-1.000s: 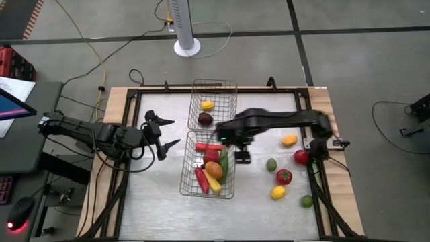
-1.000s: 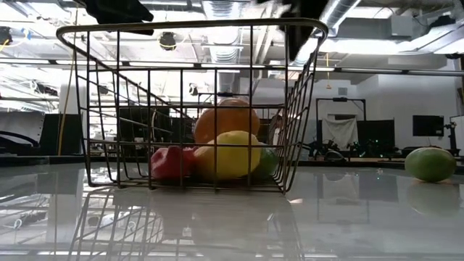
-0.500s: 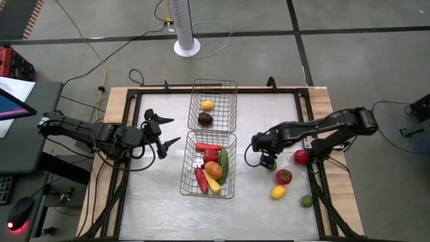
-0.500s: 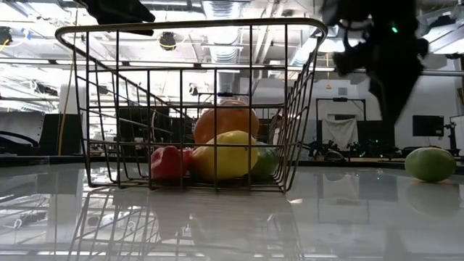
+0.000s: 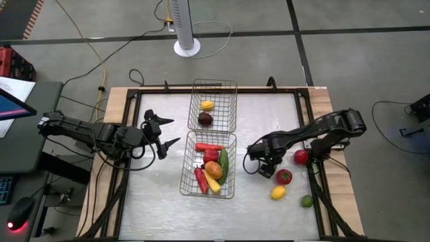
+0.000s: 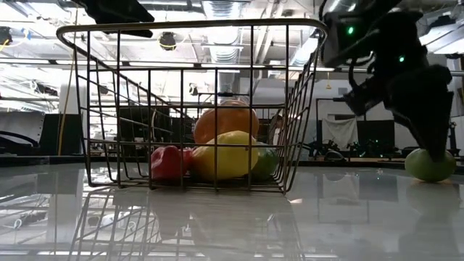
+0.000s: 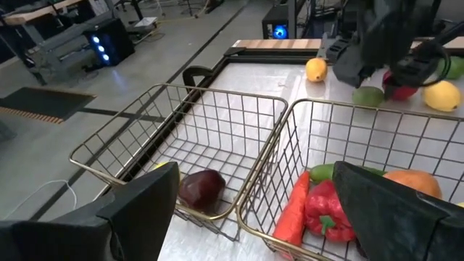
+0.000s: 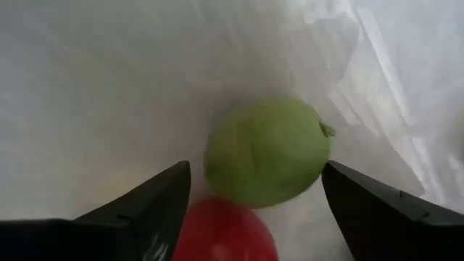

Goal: Sort produce into baskets
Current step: Put the top green lime into the top wire basket

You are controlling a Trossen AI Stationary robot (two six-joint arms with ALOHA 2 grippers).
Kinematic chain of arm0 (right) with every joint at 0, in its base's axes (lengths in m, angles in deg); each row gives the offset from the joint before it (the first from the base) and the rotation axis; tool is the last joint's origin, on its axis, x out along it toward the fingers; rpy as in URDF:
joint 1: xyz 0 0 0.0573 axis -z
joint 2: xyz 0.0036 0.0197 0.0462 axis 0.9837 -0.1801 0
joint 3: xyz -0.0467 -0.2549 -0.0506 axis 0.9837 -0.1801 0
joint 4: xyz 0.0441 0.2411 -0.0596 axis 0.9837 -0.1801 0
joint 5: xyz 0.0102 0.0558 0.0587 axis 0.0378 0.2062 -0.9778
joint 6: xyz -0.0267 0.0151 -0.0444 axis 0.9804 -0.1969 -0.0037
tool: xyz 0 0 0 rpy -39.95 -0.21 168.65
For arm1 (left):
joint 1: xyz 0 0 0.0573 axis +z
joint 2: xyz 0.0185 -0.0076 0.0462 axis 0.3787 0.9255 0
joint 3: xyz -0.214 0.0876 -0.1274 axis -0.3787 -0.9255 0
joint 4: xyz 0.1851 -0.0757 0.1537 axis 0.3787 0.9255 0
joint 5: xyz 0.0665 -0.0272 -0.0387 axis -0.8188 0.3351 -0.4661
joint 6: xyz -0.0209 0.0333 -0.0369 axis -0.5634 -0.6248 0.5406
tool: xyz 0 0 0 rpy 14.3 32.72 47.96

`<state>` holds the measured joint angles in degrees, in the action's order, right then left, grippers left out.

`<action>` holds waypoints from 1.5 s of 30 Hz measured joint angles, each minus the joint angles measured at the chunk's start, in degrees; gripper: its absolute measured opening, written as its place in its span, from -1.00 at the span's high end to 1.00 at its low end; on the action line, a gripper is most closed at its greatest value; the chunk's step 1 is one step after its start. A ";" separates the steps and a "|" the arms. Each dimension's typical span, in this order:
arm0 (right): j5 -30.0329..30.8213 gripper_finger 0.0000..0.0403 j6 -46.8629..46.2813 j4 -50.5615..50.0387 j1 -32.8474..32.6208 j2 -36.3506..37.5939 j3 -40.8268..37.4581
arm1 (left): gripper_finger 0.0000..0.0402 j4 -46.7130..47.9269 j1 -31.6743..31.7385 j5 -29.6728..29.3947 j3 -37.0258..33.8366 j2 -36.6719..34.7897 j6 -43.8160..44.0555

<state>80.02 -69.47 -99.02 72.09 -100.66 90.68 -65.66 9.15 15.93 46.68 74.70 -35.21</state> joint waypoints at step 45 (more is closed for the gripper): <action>15.13 -0.64 45.95 35.80 22.30 4.33 13.70 | -0.75 0.16 0.11 -0.07 0.02 0.04 -1.64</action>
<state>95.15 -23.53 -63.22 94.39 -96.33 104.38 -65.50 9.26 15.87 46.70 74.74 -36.85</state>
